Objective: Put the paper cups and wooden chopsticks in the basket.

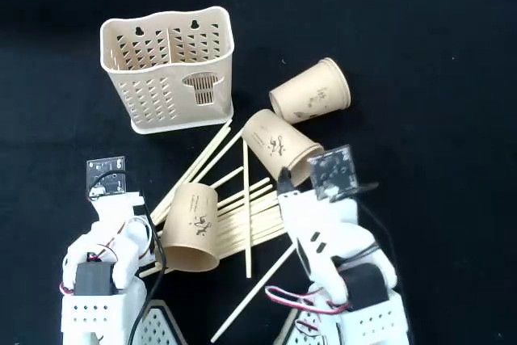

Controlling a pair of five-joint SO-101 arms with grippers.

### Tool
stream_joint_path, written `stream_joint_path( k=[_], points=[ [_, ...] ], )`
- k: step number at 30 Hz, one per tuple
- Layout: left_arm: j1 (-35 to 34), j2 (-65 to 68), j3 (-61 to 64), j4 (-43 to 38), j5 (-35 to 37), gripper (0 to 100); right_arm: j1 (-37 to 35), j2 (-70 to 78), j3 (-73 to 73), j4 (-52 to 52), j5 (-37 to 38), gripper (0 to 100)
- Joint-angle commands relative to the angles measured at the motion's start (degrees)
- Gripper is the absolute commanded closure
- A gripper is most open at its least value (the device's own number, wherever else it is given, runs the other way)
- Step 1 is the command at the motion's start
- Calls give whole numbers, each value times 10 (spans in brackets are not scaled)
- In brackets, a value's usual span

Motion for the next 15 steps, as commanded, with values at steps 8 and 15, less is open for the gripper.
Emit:
stream_joint_path(
  k=[8, 15],
  points=[
    [2, -3, 9, 3, -1, 968, -101, -36, 31, -23, -79, 672],
    [2, -3, 9, 3, -1, 968, -99, -39, 72, -25, -75, 775]
  ],
)
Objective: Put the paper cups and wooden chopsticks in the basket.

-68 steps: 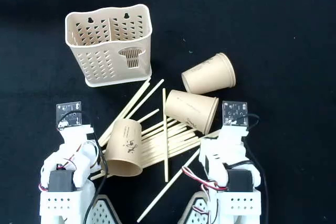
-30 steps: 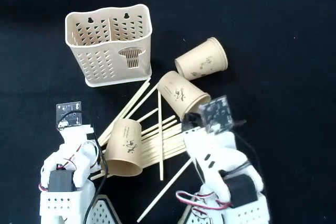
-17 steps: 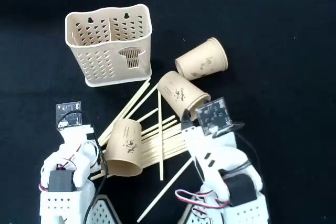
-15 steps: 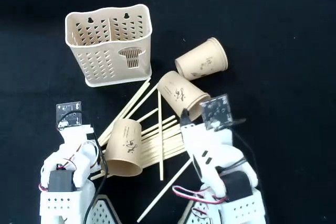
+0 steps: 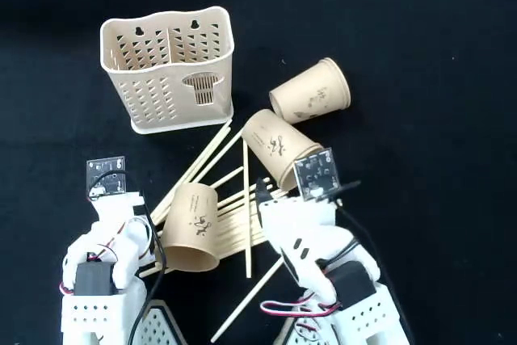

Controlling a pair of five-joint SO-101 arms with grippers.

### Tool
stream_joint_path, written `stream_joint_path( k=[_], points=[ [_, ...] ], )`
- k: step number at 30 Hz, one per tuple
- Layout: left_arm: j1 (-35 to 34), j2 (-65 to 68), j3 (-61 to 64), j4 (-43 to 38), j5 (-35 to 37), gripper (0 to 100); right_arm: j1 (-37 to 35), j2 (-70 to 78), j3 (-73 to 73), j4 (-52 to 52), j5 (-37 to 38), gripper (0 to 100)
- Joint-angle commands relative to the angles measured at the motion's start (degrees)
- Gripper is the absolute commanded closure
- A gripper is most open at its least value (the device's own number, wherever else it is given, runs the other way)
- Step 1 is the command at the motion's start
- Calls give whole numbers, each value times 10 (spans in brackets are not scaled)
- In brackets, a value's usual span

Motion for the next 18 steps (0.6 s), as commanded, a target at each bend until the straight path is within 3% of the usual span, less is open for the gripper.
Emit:
stream_joint_path(
  k=[1, 12, 18],
  points=[
    [2, -3, 9, 3, -1, 968, -7, -34, 12, 2, -3, 775],
    [3, -3, 9, 3, -1, 968, -8, -35, 11, 1, -2, 784],
    [2, -3, 9, 3, -1, 968, -7, -35, 10, -15, 19, 974]
  ],
)
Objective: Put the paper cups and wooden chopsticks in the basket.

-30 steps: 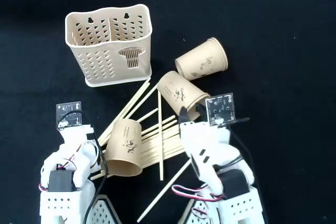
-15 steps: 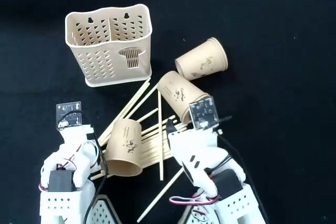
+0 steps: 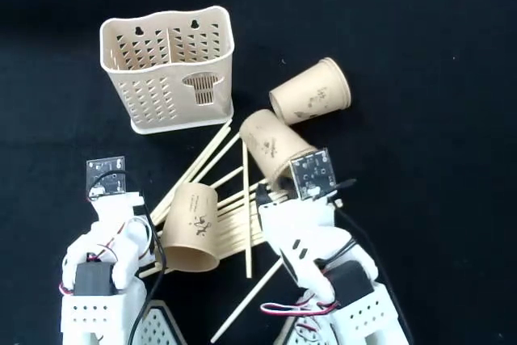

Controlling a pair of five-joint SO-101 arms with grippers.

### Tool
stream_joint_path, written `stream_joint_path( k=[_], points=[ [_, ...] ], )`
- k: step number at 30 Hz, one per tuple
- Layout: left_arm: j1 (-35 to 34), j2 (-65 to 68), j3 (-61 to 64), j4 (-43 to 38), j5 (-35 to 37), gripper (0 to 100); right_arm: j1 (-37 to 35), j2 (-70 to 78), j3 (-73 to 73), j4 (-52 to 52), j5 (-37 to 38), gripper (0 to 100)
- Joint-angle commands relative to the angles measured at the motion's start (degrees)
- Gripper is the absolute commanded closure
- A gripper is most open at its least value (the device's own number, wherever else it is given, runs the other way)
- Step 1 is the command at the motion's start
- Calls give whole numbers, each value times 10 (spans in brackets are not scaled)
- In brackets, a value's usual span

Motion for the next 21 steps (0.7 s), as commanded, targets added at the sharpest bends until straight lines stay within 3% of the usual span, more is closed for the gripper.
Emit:
stream_joint_path(
  k=[1, 4, 11, 16, 19, 21],
  points=[
    [2, -3, 9, 3, -1, 968, -6, -37, -2, -15, 39, 986],
    [2, -3, 9, 3, -1, 968, 7, -40, -7, -11, 60, 986],
    [2, -3, 9, 3, -1, 968, 130, -40, -99, 34, 68, 986],
    [2, -3, 9, 3, -1, 968, 163, -40, -163, 70, 100, 986],
    [2, -3, 9, 3, -1, 968, 159, -36, -165, 70, 100, 984],
    [2, -3, 9, 3, -1, 968, 118, -36, -139, 62, 100, 959]
  ],
)
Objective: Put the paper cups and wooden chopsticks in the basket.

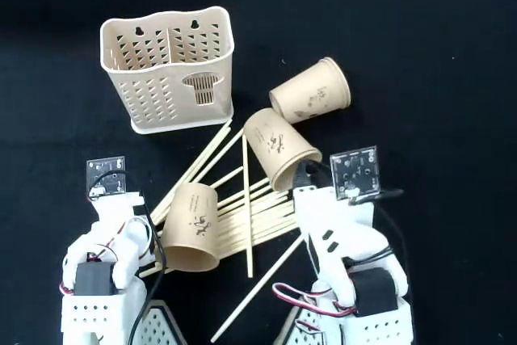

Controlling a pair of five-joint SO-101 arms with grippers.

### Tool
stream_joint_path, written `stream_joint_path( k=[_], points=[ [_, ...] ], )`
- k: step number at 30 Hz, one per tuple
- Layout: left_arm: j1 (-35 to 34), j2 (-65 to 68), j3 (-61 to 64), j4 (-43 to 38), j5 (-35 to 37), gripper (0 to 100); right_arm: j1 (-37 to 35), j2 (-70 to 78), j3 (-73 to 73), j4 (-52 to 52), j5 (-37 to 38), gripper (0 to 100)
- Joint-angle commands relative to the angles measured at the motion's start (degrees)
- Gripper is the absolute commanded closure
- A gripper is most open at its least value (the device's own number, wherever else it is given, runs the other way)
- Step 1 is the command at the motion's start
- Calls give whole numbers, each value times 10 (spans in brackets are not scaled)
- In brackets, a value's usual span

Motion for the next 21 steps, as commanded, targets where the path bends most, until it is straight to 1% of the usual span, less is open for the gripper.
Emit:
stream_joint_path(
  k=[1, 3, 4, 5, 7, 10, 15, 18, 21],
  points=[
    [2, -3, 9, 3, -1, 968, -57, -35, 10, -17, 3, 920],
    [2, -3, 9, 3, -1, 968, -89, -35, 40, -34, -9, 829],
    [2, -3, 9, 3, -1, 968, -96, -35, 51, -38, -34, 806],
    [2, -3, 9, 3, -1, 968, -98, -35, 55, -40, -64, 805],
    [4, -3, 9, 3, -1, 968, -98, -35, 57, -44, -99, 828],
    [4, -3, 9, 3, -1, 968, -98, -35, 58, -60, -103, 835],
    [3, -3, 9, 3, -1, 968, -97, -32, 14, -49, -103, 773],
    [3, -3, 9, 3, -1, 968, -97, -4, -33, -43, -103, 809],
    [2, -3, 9, 3, -1, 968, -96, 69, -83, -56, -102, 840]
  ],
)
